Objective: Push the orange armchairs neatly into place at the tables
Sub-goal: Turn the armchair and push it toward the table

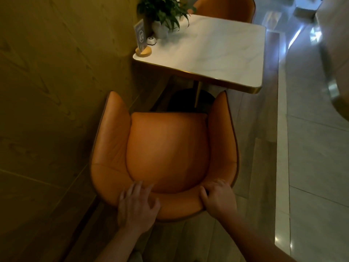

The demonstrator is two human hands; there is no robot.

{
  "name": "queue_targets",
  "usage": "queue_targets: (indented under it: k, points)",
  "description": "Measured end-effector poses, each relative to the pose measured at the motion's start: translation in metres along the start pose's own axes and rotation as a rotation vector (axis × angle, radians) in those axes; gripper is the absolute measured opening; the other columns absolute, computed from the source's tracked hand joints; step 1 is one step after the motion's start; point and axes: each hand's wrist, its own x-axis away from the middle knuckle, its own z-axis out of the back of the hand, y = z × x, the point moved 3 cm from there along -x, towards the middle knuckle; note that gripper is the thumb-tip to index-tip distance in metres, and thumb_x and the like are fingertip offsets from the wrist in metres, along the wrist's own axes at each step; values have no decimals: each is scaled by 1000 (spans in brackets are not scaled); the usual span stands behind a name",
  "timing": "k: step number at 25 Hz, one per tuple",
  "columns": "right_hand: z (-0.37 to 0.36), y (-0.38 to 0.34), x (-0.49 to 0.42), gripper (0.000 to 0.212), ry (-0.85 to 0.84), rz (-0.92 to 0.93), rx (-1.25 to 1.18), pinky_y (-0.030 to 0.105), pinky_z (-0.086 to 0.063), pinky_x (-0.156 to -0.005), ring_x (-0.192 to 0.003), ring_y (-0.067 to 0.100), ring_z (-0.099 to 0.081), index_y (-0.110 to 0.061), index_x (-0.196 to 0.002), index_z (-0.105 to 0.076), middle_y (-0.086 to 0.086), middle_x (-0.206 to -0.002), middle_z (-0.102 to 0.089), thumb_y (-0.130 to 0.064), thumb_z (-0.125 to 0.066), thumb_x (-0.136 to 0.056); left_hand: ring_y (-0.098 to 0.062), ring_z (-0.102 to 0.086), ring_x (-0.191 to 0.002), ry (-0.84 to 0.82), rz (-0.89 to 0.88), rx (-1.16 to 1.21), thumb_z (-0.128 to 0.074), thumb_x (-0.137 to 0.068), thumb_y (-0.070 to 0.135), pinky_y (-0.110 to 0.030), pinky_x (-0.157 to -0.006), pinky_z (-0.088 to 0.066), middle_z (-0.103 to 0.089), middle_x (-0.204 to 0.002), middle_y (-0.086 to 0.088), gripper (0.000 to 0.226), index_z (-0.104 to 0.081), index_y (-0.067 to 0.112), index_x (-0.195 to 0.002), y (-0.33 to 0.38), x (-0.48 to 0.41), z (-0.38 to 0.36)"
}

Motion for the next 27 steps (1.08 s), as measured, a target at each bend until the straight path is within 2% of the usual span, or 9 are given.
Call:
queue_targets:
  k: [4,10,12,15,17,19,22,25,27]
  points:
    - [1,-6,-1,31,29,-36,-31,33,-47,-83,-81,13,-61,-23,-74,-73,-8,-79,-71,-34,-47,-88,-23,-47,-131,24,-1,46,-34,-76,63,-48,-110,-34,-54,-142,1,66,-56,38,-133,0,-1,3]
    - [7,-13,7,36,21,-11,-51,35,-49,-87,-82,11,-62,-24,-72,-72,-9,-81,-72,-33,-42,-88,-19,-23,-146,-61,-9,101,-9,-72,67,-45,-119,-15,-28,-160,4,84,-33,40,-148,4,6,19]
    - [6,-15,10,36,61,-22,-54,33,-48,-85,-82,13,-64,-22,-72,-74,-7,-82,-73,-33,-43,-87,-19,-22,-147,-62,-27,96,-11,-73,66,-46,-120,-15,-27,-160,4,82,-33,40,-148,2,6,20]
    - [0,-15,6,37,94,-34,-50,33,-51,-81,-79,16,-65,-17,-72,-75,-4,-79,-73,-32,-43,-85,-22,-35,-142,-61,-33,98,-32,-77,61,-50,-114,-30,-41,-154,2,69,-46,39,-141,-3,3,12]
    - [-5,-16,3,35,110,-54,-33,34,-52,-78,-77,17,-64,-16,-70,-74,-3,-76,-71,-31,-44,-84,-24,-49,-132,-60,-61,135,-44,-72,57,-52,-100,-45,-54,-143,1,61,-59,38,-129,-10,-4,10]
    - [-10,-21,-1,36,90,-68,-11,33,-52,-77,-76,16,-63,-18,-67,-72,-3,-73,-70,-32,-43,-84,-24,-52,-129,-17,-69,157,-47,-70,55,-51,-92,-49,-57,-140,3,58,-61,39,-124,-19,-13,11]
    - [-16,-33,-12,38,74,-86,-8,37,-51,-80,-76,15,-60,-21,-62,-67,-5,-70,-67,-33,-39,-85,-20,-38,-140,38,-100,181,-38,-72,58,-51,-101,-41,-44,-151,6,63,-55,40,-131,-32,-32,23]
    - [-18,-57,-25,31,22,-115,-38,36,-48,-73,-67,16,-55,-26,-53,-48,-5,-60,-59,-31,-39,-83,-17,-22,-147,-2,-127,163,-22,-71,64,-47,-110,-29,-27,-159,10,76,-43,43,-141,-51,-58,34]
    - [-20,-70,-34,33,-47,-128,-25,36,-46,-70,-64,17,-54,-26,-51,-46,-3,-57,-58,-33,-37,-83,-15,-16,-149,-32,-136,142,-20,-75,65,-44,-115,-22,-22,-161,11,74,-36,45,-144,-62,-74,43]
